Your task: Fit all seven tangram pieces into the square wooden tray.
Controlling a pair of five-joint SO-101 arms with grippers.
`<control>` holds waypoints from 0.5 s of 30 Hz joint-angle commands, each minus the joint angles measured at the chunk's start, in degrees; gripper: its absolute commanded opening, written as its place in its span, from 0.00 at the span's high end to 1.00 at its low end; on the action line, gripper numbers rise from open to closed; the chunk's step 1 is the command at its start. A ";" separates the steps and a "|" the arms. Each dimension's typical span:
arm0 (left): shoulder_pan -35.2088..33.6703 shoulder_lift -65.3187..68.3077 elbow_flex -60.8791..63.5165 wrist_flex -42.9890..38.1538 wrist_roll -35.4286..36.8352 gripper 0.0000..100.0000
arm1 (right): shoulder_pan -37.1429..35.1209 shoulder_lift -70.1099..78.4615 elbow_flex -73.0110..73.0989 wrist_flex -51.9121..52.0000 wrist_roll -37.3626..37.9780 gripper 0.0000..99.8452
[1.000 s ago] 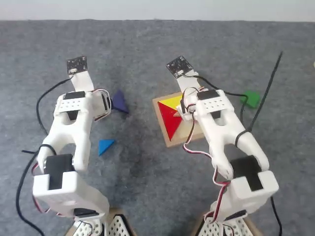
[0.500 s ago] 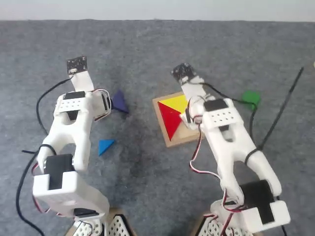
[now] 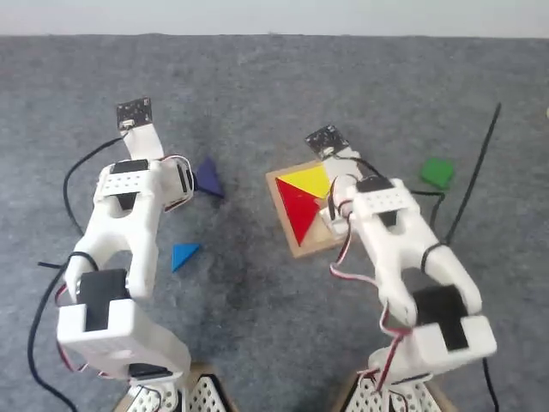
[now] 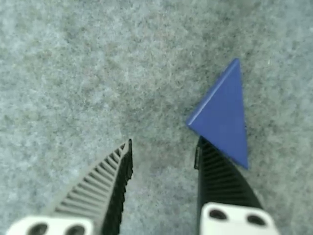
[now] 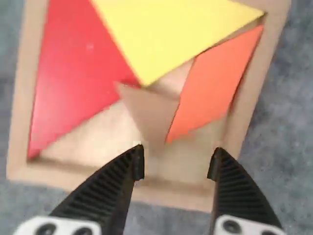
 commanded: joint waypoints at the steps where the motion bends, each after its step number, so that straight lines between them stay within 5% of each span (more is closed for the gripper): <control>1: -0.44 -2.20 -0.57 -0.79 -0.70 0.79 | 3.47 4.44 -7.56 1.54 2.37 0.77; 15: -0.35 -2.20 -0.75 -0.97 -0.70 0.79 | 4.18 1.27 -10.90 -1.19 2.11 0.77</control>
